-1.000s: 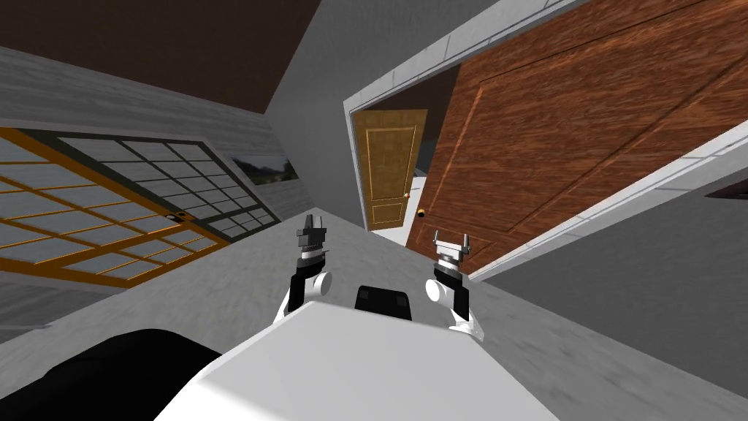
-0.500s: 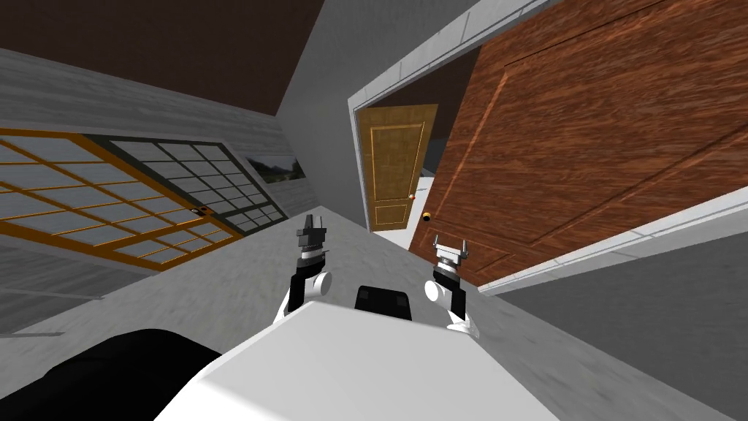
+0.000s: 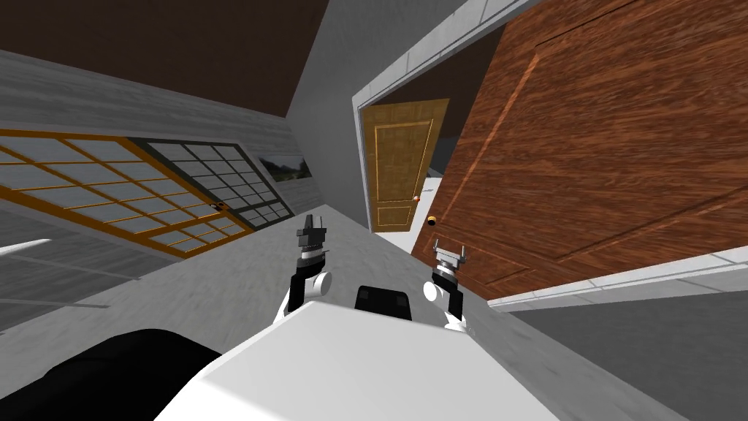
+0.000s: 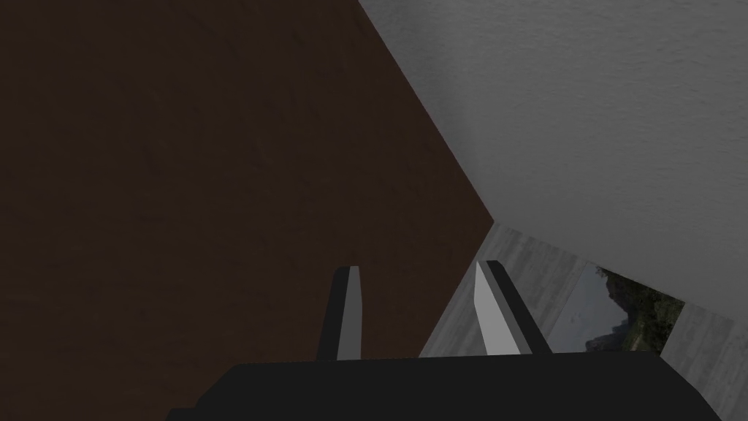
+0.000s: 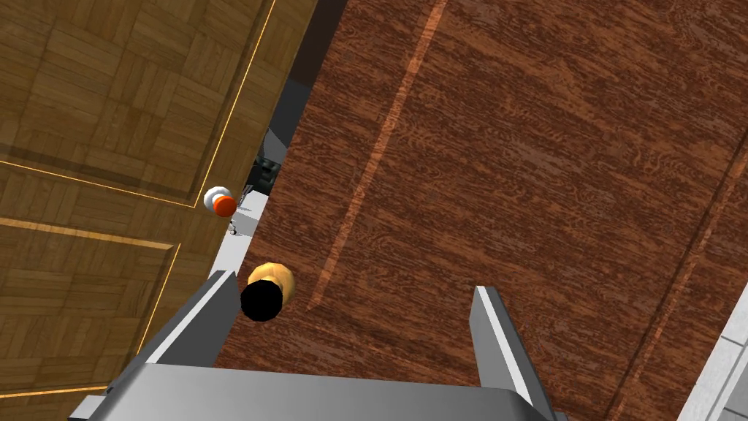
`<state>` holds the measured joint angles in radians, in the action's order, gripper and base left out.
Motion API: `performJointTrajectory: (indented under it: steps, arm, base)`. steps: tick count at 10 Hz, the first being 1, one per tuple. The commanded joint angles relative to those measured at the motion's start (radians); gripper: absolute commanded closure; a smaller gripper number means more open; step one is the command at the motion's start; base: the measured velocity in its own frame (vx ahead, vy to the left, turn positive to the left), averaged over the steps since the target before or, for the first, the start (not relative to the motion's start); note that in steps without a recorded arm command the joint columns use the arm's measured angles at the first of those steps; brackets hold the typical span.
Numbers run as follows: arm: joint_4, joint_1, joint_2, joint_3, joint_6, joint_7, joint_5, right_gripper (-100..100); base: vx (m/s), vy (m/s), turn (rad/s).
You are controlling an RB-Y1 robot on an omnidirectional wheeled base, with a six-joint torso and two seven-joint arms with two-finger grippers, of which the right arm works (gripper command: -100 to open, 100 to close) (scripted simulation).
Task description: Push the door open
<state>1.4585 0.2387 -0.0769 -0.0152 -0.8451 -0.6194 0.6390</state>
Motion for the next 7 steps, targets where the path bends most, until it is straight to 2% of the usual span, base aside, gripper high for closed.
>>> performJointTrajectory:
  steps: [1, 2, 3, 7]
  arm:
    - [-0.050, -0.015, 0.003, 0.000, -0.017, -0.026, 0.024, -100]
    - [-0.074, -0.021, 0.005, 0.001, -0.024, -0.040, 0.039, -100]
    - [-0.074, -0.021, 0.005, 0.001, -0.024, -0.040, 0.039, -100]
    - [-0.169, -0.046, 0.014, 0.003, -0.053, -0.094, 0.097, -100]
  base:
    - [0.081, -0.065, 0.124]
    - [0.077, -0.049, 0.129]
    - [0.054, -0.037, 0.034]
    - [0.066, -0.051, 0.109]
